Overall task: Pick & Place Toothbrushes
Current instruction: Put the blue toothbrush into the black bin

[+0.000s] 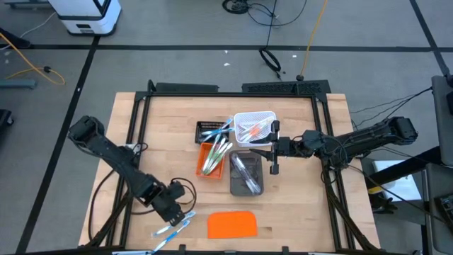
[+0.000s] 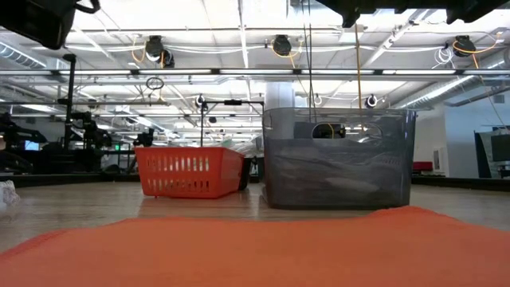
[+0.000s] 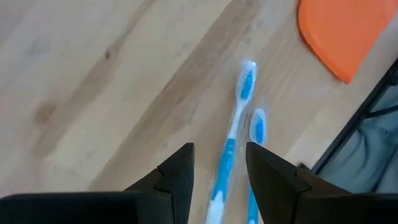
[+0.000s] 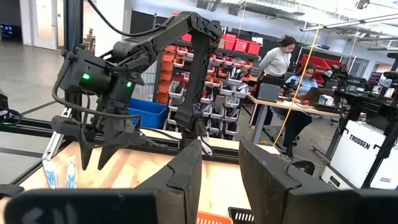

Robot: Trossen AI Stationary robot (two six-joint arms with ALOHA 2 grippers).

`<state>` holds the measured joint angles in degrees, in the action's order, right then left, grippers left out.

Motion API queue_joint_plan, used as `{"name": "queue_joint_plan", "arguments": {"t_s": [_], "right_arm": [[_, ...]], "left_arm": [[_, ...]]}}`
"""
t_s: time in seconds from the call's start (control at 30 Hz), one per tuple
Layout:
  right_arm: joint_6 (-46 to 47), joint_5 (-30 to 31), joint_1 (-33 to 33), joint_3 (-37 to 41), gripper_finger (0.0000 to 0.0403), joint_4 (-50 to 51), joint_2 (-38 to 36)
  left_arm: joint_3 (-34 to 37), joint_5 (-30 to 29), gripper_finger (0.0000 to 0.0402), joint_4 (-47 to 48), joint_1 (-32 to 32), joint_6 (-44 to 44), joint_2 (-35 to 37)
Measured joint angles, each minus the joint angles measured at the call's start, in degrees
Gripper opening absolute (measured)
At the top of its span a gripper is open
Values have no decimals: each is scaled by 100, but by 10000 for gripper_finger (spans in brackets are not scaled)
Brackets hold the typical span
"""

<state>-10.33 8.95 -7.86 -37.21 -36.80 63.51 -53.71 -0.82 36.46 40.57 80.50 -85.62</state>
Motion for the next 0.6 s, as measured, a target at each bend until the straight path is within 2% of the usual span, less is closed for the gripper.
{"name": "queue_joint_plan", "arguments": {"t_s": [0.4, 0.6], "right_arm": [[-151, 0, 2, 0, 100, 40, 0], [-151, 0, 0, 0, 100, 42, 0]], "left_arm": [[-5, 132, 145, -658, 302, 1118, -524], [-6, 675, 145, -649, 333, 1135, -833]]}}
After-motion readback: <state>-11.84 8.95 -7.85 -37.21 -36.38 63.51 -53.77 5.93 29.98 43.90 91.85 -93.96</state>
